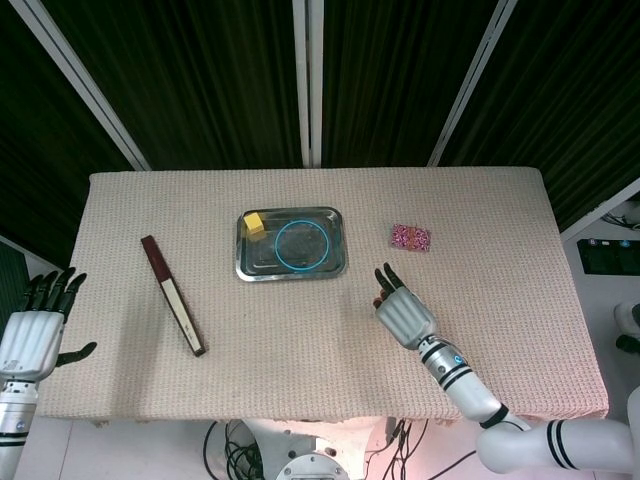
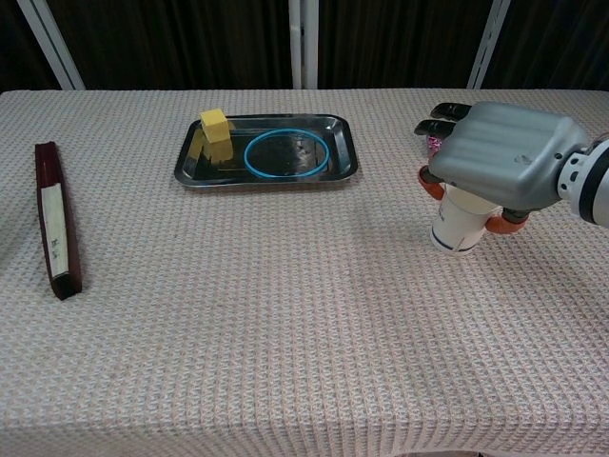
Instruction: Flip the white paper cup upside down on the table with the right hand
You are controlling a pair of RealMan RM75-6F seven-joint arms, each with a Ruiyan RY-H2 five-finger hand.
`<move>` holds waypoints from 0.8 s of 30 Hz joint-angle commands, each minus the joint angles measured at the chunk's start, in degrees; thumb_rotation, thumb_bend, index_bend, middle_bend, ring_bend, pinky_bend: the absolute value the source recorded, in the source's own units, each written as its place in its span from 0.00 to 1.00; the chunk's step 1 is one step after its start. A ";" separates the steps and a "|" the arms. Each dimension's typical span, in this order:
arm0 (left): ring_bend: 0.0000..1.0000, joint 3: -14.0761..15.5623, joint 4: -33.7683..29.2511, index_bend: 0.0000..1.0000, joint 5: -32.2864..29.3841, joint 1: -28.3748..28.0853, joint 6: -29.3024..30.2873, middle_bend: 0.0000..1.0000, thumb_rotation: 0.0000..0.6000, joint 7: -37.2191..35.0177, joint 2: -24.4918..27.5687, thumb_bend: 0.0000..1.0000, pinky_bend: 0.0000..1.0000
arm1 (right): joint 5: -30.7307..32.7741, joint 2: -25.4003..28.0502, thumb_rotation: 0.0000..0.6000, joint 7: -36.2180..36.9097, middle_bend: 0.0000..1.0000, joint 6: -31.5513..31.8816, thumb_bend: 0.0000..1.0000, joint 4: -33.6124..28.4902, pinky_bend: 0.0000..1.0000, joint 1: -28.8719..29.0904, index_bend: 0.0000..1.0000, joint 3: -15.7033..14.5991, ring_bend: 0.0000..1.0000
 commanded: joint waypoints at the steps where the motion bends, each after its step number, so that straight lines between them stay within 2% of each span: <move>1: 0.00 0.01 0.04 0.07 -0.02 0.00 -0.03 0.01 1.00 -0.10 0.04 0.09 0.04 | -2.00 1.21 1.00 3.47 0.45 1.02 0.17 -0.91 0.00 -0.42 0.47 0.43 0.04; 4: 0.00 0.07 0.07 0.07 -0.01 0.02 -0.05 0.01 1.00 -0.15 0.06 0.09 0.04 | -6.76 3.05 1.00 14.98 0.45 3.03 0.17 -1.65 0.00 -2.58 0.47 1.78 0.04; 6: 0.00 0.10 0.06 0.07 -0.02 0.01 -0.10 0.01 1.00 -0.08 0.03 0.09 0.04 | -10.10 4.04 1.00 27.74 0.46 4.20 0.17 -0.94 0.00 -4.85 0.49 2.79 0.04; 8: 0.00 0.18 0.02 0.07 -0.02 -0.07 -0.30 0.01 1.00 0.07 -0.06 0.09 0.04 | -12.83 4.32 1.00 41.84 0.46 4.81 0.17 1.51 0.00 -7.00 0.49 3.60 0.04; 11: 0.00 0.34 -0.12 0.07 0.09 -0.24 -0.65 0.01 1.00 0.52 -0.18 0.09 0.04 | -14.34 3.62 1.00 59.25 0.47 4.08 0.15 5.86 0.00 -9.35 0.50 4.00 0.04; 14: 0.00 0.31 -0.06 0.07 0.39 -0.27 -0.34 0.01 1.00 0.99 -0.45 0.09 0.04 | -15.15 1.84 1.00 73.89 0.47 2.82 0.15 9.93 0.00 -11.43 0.50 3.74 0.04; 17: 0.00 0.29 0.02 0.07 0.15 -0.30 -0.49 0.01 1.00 1.02 -0.59 0.09 0.04 | -16.14 -0.31 1.00 85.35 0.47 1.84 0.14 14.07 0.00 -13.10 0.50 3.31 0.05; 20: 0.00 0.29 0.03 0.07 0.02 -0.36 -0.67 0.01 1.00 0.91 -0.56 0.09 0.04 | -16.37 -1.05 1.00 93.78 0.47 -0.62 0.14 16.70 0.00 -13.87 0.50 2.85 0.05; 24: 0.00 0.35 0.20 0.07 0.18 -0.34 -0.59 0.01 1.00 0.62 -0.54 0.09 0.03 | -16.73 -1.26 1.00 99.19 0.45 -3.01 0.13 19.02 0.00 -14.22 0.50 2.64 0.05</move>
